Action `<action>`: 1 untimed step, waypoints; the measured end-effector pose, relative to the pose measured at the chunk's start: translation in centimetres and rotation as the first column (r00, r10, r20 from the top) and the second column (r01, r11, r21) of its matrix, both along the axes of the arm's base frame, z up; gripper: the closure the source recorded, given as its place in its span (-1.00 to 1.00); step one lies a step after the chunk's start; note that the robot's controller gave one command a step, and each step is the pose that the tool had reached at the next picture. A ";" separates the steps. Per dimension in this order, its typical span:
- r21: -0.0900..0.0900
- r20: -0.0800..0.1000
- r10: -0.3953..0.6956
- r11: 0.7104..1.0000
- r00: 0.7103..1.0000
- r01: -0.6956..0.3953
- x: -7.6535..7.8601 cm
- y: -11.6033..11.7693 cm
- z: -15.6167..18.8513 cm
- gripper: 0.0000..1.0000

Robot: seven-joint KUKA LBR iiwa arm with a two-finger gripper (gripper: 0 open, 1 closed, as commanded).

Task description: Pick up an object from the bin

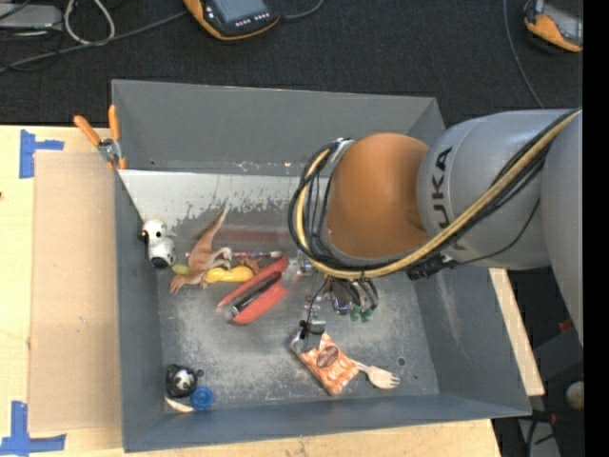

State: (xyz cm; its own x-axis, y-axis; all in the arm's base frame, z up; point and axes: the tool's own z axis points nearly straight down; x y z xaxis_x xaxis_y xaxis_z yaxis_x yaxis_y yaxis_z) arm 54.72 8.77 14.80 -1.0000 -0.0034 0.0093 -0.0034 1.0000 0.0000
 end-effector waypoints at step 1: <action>0.001 0.008 -0.002 1.000 1.000 0.002 0.2 0.0 0.4 -1.00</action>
Offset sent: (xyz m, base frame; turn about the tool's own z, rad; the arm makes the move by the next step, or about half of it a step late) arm 0.0699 -0.0048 -0.0749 -0.0452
